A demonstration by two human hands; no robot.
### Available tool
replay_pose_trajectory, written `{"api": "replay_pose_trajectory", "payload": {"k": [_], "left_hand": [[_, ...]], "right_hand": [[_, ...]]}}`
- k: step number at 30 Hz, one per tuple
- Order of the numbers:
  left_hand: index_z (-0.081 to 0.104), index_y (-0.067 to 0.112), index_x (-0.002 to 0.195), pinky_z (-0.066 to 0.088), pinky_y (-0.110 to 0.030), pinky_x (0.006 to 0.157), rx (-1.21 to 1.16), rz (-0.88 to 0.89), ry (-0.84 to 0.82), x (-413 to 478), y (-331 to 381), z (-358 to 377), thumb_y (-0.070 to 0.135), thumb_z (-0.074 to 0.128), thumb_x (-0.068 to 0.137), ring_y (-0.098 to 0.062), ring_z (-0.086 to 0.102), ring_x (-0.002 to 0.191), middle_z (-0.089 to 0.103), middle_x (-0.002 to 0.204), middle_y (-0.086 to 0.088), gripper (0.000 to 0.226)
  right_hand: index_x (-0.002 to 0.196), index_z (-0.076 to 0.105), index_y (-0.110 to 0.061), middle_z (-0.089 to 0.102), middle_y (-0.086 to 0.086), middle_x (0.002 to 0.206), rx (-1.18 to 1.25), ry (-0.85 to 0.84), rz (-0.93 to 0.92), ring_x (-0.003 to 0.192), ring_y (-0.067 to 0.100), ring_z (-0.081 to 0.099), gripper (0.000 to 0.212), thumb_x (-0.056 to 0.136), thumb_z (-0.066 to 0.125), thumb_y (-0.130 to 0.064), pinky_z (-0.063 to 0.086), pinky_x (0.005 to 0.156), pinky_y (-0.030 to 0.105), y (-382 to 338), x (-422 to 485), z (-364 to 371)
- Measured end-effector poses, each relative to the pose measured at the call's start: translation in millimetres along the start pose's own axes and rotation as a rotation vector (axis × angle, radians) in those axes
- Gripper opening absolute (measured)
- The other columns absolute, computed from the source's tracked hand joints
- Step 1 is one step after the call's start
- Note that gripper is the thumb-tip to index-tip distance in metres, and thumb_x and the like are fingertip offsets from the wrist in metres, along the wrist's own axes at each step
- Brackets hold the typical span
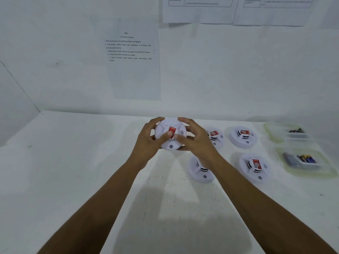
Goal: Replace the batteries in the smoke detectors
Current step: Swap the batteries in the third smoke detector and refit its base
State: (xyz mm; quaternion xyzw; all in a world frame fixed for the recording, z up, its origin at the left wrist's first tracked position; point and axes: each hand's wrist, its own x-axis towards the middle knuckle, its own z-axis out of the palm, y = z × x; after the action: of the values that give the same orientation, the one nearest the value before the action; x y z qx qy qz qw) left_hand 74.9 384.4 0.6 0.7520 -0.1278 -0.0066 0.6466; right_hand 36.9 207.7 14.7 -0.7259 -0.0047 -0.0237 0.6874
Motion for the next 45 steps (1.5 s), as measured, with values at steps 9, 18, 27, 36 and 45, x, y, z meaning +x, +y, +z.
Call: {"api": "replay_pose_trajectory", "payload": {"k": [9,18,27,36,45], "left_hand": [[0.045,0.026,0.130,0.060,-0.035,0.075,-0.190,-0.093,-0.063,-10.8,-13.4,-7.6,0.028,0.066,0.087,-0.021,0.065,0.106,0.056,0.125,-0.001,0.048],[0.056,0.022,0.122,0.058,-0.049,0.083,-0.216,-0.046,-0.112,-12.6,-34.4,-13.5,0.019,0.070,0.087,-0.029,0.064,0.109,0.061,0.121,0.001,0.037],[0.055,0.020,0.128,0.057,-0.032,0.085,-0.050,0.020,-0.123,-17.0,-70.1,-38.5,0.026,0.070,0.085,-0.019,0.064,0.109,0.060,0.127,0.001,0.047],[0.054,0.025,0.127,0.051,-0.012,0.083,0.125,0.230,-0.061,-20.2,-86.3,-38.5,0.050,0.063,0.083,0.004,0.059,0.106,0.059,0.120,0.014,0.052],[0.055,0.026,0.125,0.048,-0.008,0.080,0.164,0.303,-0.028,-22.5,-89.3,-39.8,0.044,0.063,0.083,0.001,0.061,0.102,0.063,0.114,0.009,0.046]], "right_hand": [[0.124,0.060,-0.025,0.063,-0.005,0.125,-0.234,0.105,-0.165,0.101,0.016,0.067,0.056,0.074,0.082,-0.014,0.060,0.082,0.039,26.9,-7.7,12.7],[0.121,0.059,-0.026,0.064,-0.005,0.120,-0.272,0.195,-0.197,0.095,0.012,0.067,0.055,0.073,0.083,-0.013,0.059,0.073,0.025,39.9,-14.1,24.8],[0.126,0.059,-0.022,0.066,-0.003,0.119,-0.374,0.211,-0.203,0.100,0.011,0.065,0.058,0.073,0.083,-0.019,0.058,0.081,0.028,69.2,-10.0,51.7],[0.131,0.056,-0.017,0.060,-0.007,0.125,-0.345,0.264,-0.234,0.111,0.013,0.061,0.058,0.077,0.077,-0.024,0.057,0.089,0.037,92.5,-16.2,65.1],[0.131,0.053,-0.027,0.060,-0.006,0.123,-0.351,0.259,-0.266,0.113,0.011,0.060,0.059,0.076,0.075,-0.025,0.057,0.088,0.029,91.6,-18.7,66.7]]}}
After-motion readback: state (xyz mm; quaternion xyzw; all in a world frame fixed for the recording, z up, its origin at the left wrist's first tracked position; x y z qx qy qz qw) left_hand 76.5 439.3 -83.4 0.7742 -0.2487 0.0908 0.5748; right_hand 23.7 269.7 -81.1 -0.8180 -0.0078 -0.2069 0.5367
